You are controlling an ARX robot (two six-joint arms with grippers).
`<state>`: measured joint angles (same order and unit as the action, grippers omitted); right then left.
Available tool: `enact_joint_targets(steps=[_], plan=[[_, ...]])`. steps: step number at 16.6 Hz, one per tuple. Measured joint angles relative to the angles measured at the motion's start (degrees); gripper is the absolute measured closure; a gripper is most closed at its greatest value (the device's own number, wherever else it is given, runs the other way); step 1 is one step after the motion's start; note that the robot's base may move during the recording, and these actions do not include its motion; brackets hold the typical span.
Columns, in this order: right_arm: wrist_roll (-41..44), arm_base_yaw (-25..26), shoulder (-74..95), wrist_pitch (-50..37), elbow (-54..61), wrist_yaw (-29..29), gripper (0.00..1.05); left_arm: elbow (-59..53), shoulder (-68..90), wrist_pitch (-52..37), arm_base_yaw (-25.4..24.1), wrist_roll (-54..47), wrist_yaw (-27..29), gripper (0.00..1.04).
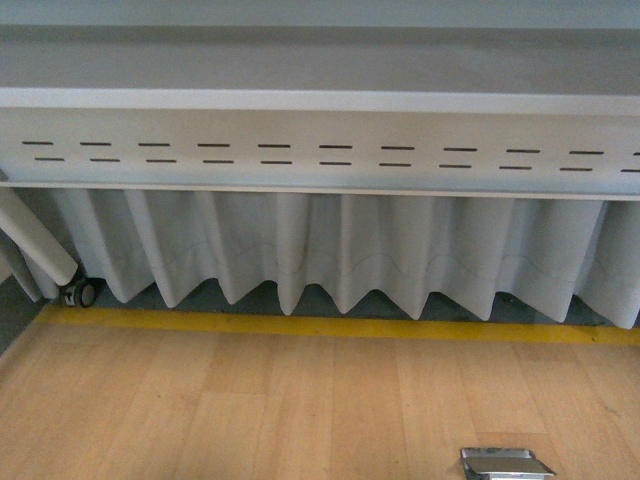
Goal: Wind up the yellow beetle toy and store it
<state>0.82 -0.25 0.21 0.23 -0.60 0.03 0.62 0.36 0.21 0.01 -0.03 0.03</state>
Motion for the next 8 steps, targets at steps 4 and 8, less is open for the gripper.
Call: enact_joint_targets(steps=[4,8], plan=[[-0.02,0.00,0.00,0.00,0.00,0.00,0.07,0.00,0.00,0.00,0.00,0.00,0.00,0.07],[0.00,0.00,0.00,0.00,0.00,0.00,0.07,0.00,0.00,0.00,0.00,0.00,0.00,0.07]])
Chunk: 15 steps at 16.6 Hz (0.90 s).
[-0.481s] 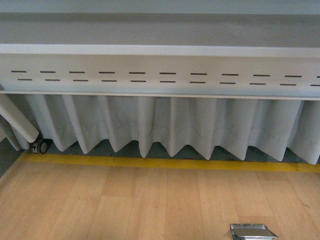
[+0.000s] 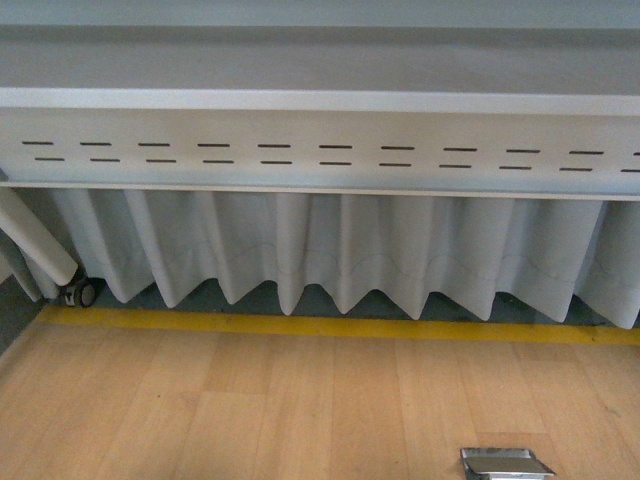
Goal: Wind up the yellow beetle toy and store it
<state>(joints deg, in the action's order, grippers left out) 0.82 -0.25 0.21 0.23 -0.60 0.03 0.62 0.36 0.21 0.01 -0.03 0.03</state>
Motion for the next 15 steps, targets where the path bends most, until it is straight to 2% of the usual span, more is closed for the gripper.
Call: enact_joint_targets(steps=[15], plan=[[-0.02,0.00,0.00,0.00,0.00,0.00,0.07,0.00,0.00,0.00,0.00,0.00,0.00,0.07]])
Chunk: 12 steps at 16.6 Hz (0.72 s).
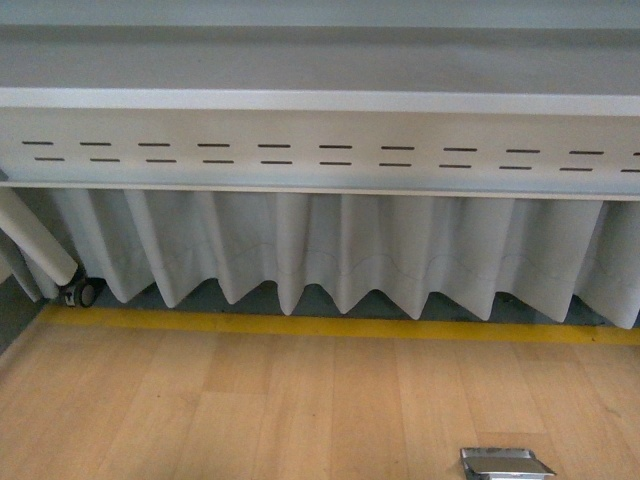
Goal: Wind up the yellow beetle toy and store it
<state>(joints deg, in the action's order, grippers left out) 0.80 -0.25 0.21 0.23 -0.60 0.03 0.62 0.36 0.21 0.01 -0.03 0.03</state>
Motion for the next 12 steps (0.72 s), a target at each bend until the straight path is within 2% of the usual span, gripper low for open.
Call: enact_joint_targets(steps=[12], plan=[[0.02,0.00,0.00,0.00,0.00,0.00,0.07,0.00,0.00,0.00,0.00,0.00,0.00,0.07]])
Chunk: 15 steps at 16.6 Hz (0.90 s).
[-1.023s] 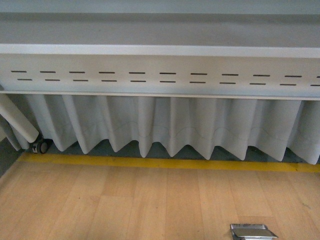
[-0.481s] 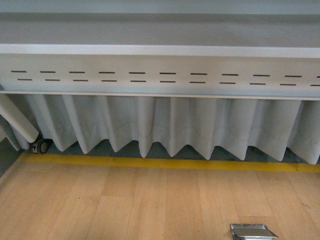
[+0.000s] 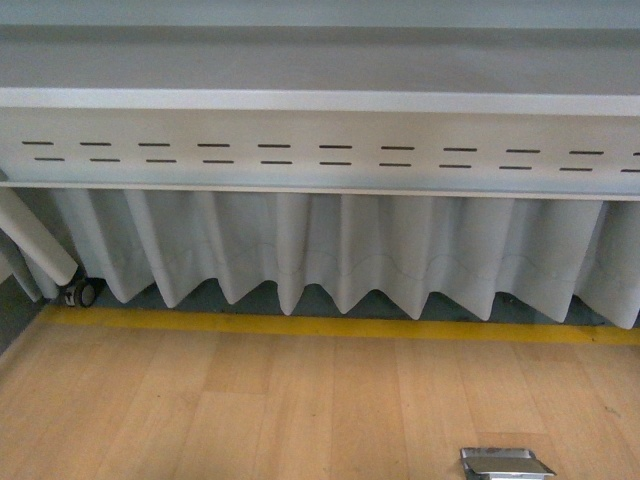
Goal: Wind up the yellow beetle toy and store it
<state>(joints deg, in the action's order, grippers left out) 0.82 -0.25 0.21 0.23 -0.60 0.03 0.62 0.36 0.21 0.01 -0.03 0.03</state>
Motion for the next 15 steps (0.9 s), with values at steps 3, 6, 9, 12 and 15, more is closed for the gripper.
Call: enact_joint_targets(steps=[3,6,9,12,15], plan=[[0.00,0.00,0.00,0.00,0.00,0.00,0.07,0.00,0.00,0.00,0.00,0.00,0.00,0.07],[-0.02,0.00,0.00,0.00,0.00,0.00,0.07,0.00,0.00,0.00,0.00,0.00,0.00,0.07],[-0.02,0.00,0.00,0.00,0.00,0.00,0.07,0.00,0.00,0.00,0.00,0.00,0.00,0.07],[-0.02,0.00,0.00,0.00,0.00,0.00,0.07,0.00,0.00,0.00,0.00,0.00,0.00,0.07],[0.00,0.00,0.00,0.11,0.00,-0.04,0.07,0.00,0.00,0.15,0.00,0.00,0.00,0.07]])
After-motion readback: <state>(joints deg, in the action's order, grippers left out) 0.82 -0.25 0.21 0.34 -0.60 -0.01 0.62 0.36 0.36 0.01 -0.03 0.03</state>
